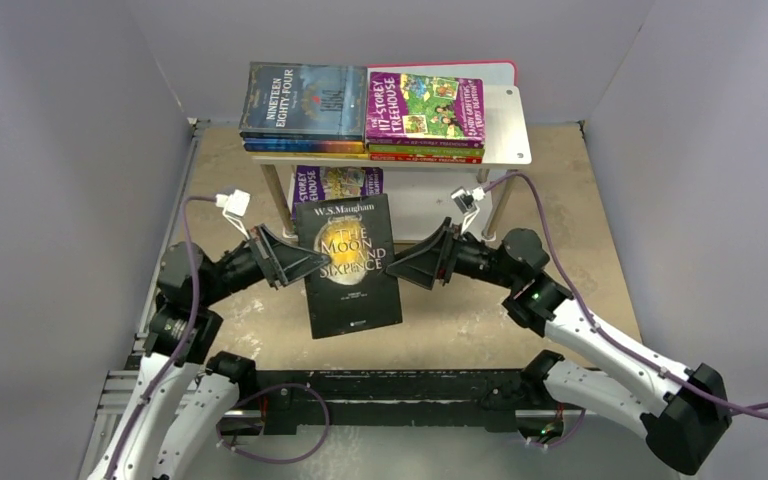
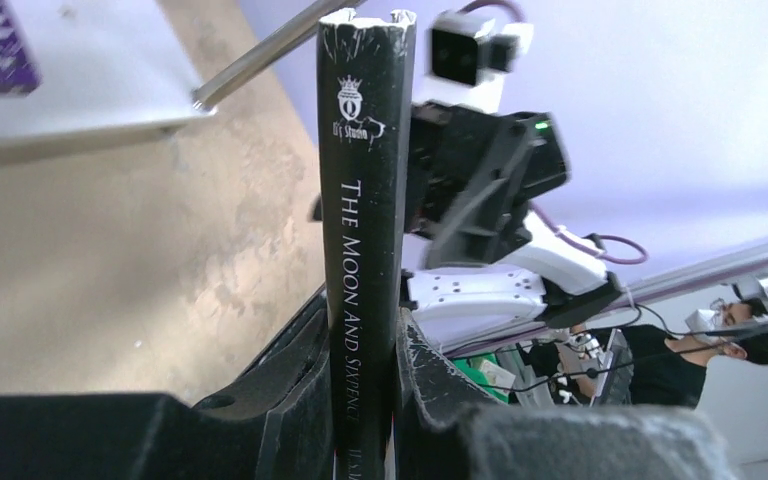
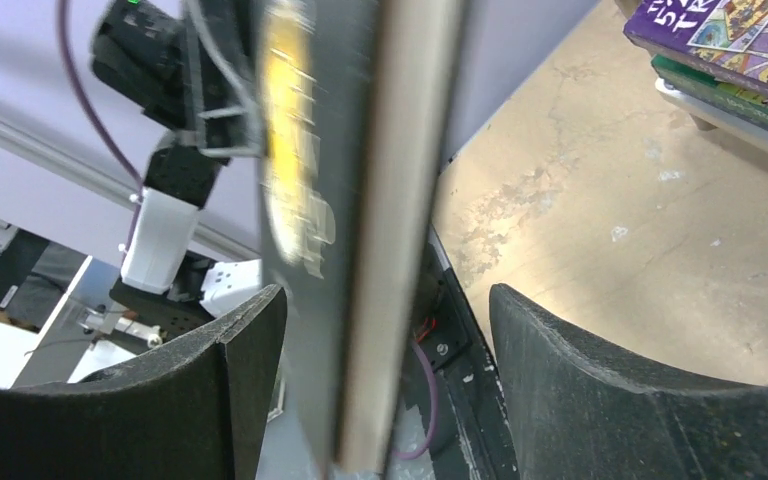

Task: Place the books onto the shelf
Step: Pick up the book from the center of the board, then place the book on the shelf.

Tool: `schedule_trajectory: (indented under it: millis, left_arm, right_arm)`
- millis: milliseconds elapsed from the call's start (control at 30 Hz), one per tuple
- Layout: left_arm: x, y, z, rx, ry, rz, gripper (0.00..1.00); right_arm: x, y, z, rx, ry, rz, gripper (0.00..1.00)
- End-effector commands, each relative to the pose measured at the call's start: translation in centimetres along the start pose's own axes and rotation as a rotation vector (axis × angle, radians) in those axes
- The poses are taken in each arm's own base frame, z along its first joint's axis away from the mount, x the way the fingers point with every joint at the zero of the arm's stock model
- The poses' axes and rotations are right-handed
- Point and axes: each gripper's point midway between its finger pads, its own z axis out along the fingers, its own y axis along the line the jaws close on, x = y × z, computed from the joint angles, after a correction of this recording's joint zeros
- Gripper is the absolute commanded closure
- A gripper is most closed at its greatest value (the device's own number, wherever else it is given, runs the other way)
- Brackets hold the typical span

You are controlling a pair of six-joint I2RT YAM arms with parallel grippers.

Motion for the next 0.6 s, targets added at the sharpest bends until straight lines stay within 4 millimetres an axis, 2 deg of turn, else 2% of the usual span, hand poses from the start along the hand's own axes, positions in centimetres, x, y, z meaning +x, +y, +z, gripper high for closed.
schedule_trajectory:
  millis: [0, 167, 333, 567]
  left_arm:
    - [-4.1, -10.6, -2.3, 0.218, -0.161, 0.256, 1.00]
    - [-8.0, -14.4, -3.6, 0.201, -0.338, 0.310, 1.00]
    - [-12.2, -16.2, -3.9, 0.176, -0.494, 0.248, 1.00]
    - [-18.2, -19.4, -5.0, 0.242, -0.740, 0.136, 1.00]
  right_arm:
    - [-1.3, 1.3, -0.5, 0.000, -0.032, -0.065, 0.24]
    - [-2.5, 4.4, -1.4, -0.078, -0.053, -0.125, 0.22]
    - [-3.8, 6.9, -2.1, -0.135, -0.084, -0.160, 0.19]
    - [-5.1, 9.1, -2.2, -0.188, -0.115, -0.171, 0.17]
